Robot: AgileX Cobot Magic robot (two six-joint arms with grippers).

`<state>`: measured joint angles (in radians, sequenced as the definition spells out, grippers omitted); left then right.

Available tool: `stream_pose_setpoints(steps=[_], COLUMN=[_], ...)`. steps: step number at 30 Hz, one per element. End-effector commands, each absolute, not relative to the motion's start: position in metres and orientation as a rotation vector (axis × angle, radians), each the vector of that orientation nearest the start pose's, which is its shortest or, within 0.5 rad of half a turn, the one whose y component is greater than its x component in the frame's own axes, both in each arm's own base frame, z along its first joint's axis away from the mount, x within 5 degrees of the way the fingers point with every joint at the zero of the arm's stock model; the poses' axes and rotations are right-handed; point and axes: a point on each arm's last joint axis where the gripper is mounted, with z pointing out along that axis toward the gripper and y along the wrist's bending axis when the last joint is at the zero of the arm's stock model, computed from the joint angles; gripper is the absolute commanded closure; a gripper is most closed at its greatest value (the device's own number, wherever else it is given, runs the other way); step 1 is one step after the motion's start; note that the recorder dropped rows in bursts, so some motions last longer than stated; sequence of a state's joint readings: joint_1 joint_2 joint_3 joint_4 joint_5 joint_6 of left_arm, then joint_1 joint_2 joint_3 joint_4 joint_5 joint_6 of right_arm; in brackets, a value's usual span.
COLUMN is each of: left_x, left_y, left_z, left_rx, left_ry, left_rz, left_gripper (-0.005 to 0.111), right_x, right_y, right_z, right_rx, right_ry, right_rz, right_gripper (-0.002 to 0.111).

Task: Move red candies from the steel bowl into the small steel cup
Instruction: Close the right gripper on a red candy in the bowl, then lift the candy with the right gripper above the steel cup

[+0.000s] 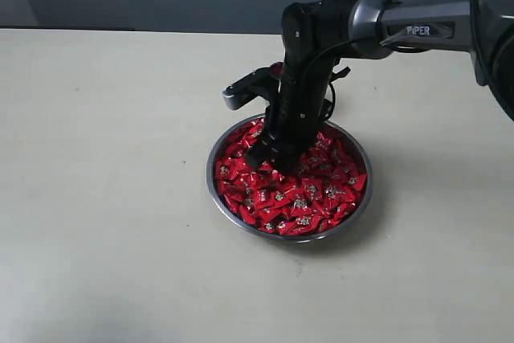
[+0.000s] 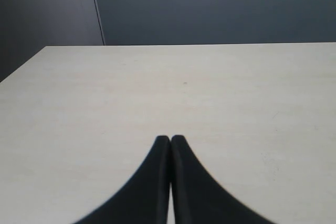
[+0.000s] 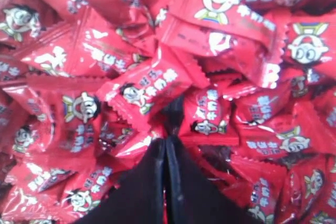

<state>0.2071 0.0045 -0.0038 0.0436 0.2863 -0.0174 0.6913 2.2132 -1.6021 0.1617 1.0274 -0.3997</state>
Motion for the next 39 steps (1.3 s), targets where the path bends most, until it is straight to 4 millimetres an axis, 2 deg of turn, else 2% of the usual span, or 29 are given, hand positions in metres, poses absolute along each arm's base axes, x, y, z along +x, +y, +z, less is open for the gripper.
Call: stream_pose_setpoints(steps=[1, 9, 18, 24, 31, 35, 39], left_x=[0.053, 0.053, 0.053, 0.053, 0.053, 0.053, 0.053], left_y=[0.012, 0.012, 0.012, 0.012, 0.012, 0.012, 0.012], left_z=[0.187, 0.187, 0.187, 0.187, 0.187, 0.187, 0.187], left_rx=[-0.173, -0.173, -0.173, -0.173, -0.173, -0.173, -0.173], left_ry=[1.763, 1.763, 1.763, 1.763, 1.763, 1.763, 1.763], left_rz=[0.178, 0.178, 0.178, 0.178, 0.178, 0.178, 0.178], left_gripper=[0.106, 0.106, 0.106, 0.106, 0.106, 0.106, 0.106], right_x=[0.327, 0.327, 0.33, 0.334, 0.352, 0.366, 0.389], right_y=[0.28, 0.278, 0.273, 0.271, 0.266, 0.26, 0.254], right_z=[0.149, 0.176, 0.183, 0.202, 0.218, 0.223, 0.239], right_rx=[-1.487, -1.445, -1.413, -1.354, -1.218, -1.117, -0.997], right_ry=[2.696, 2.627, 2.612, 2.527, 2.37, 2.345, 2.375], right_rz=[0.169, 0.164, 0.069, 0.026, -0.122, -0.046, 0.014], right_gripper=[0.109, 0.109, 0.109, 0.109, 0.109, 0.109, 0.109])
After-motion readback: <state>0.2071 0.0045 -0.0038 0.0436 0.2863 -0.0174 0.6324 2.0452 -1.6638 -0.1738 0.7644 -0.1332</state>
